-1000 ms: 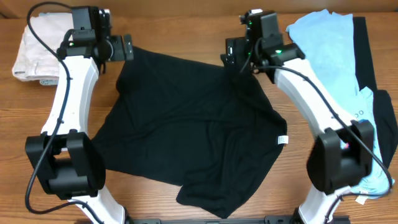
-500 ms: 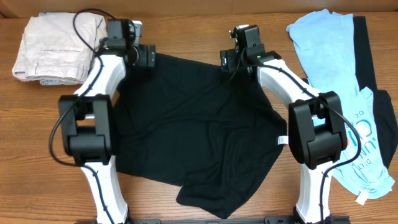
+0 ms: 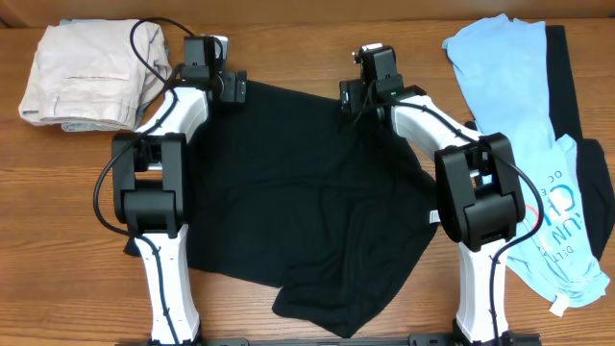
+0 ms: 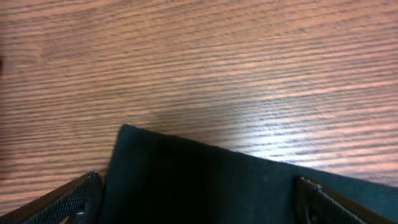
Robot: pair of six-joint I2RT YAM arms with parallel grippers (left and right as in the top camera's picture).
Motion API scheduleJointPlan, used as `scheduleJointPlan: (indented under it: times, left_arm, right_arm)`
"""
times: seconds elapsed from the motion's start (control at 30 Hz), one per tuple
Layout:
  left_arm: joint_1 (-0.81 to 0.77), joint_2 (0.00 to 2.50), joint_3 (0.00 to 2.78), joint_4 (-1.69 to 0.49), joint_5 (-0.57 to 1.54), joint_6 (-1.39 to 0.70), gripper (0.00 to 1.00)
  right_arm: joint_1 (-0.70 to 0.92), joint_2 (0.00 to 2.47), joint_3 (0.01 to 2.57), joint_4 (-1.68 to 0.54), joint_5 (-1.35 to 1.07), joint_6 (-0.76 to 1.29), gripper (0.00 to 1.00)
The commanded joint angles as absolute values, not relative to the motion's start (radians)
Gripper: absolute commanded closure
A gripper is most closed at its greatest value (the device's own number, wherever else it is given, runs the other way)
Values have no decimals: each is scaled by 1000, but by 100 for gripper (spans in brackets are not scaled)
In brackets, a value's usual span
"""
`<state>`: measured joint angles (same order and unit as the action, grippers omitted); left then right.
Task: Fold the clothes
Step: 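Grasp the shirt's top corners with left and right grippers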
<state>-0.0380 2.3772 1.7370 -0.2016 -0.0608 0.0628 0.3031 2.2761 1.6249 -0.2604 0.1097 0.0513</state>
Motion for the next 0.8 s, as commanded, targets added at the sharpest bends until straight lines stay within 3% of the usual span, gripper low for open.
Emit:
scheduleJointPlan:
  times: [0.0, 0.3, 0.77]
  left_arm:
    - [-37, 2411, 1755, -178, -144, 82, 0]
    - [-11, 2424, 1755, -130, -156, 78, 0]
    - [7, 2482, 1755, -104, -111, 43, 0]
  right_arm:
    - [315, 2306, 1634, -233, 119, 44, 14]
    - [320, 2318, 1634, -156, 120, 48, 25]
    - [320, 2369, 1634, -173, 119, 60, 27]
